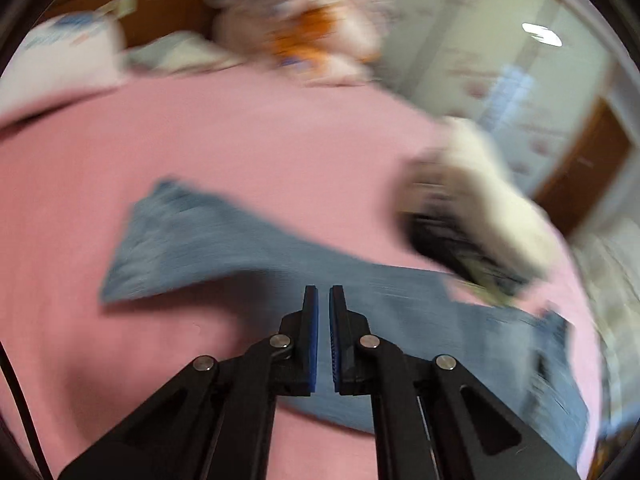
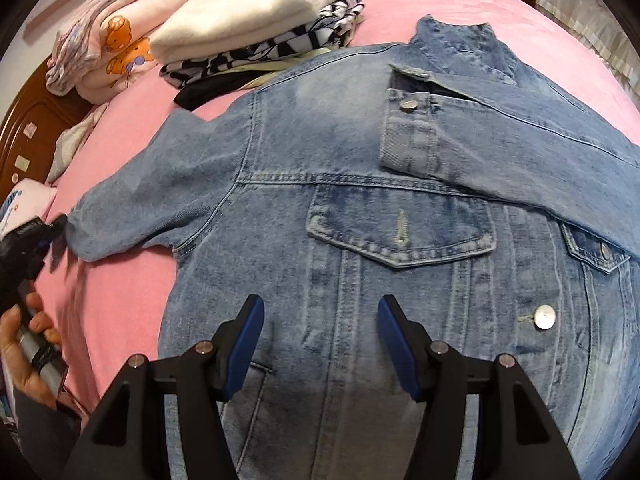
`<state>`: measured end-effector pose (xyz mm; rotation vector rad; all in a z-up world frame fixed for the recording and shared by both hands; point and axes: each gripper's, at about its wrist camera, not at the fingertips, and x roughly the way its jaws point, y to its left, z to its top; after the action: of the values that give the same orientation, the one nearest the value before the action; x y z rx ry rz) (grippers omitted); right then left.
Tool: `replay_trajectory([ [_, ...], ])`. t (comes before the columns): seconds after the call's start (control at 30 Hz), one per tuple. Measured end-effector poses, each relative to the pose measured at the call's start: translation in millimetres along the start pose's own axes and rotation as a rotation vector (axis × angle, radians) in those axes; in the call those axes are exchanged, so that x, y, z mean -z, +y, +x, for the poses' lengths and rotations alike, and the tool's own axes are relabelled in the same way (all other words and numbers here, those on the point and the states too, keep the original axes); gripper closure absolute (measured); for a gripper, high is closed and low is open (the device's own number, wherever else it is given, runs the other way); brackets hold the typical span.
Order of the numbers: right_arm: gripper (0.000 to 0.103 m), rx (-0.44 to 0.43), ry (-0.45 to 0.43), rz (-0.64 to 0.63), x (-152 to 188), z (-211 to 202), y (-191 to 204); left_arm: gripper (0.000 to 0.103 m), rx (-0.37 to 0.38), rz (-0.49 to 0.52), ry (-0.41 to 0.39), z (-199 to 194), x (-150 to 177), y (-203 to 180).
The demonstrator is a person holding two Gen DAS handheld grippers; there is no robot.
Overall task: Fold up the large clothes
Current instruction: 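Lift the held cuff with the left tool and fold it across the jacket chest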
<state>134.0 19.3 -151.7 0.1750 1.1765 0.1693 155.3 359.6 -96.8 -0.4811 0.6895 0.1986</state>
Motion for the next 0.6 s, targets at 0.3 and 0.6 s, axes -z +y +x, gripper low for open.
replay_trajectory([
  [0.3, 0.044, -0.015, -0.055, 0.073, 4, -28, -37, 0.099, 0.214, 0.333, 0.098, -19, 56, -151],
  [0.6, 0.044, -0.019, -0.053, 0.107, 13, -32, -61, 0.034, 0.189, 0.140, 0.188, -17, 48, -87],
])
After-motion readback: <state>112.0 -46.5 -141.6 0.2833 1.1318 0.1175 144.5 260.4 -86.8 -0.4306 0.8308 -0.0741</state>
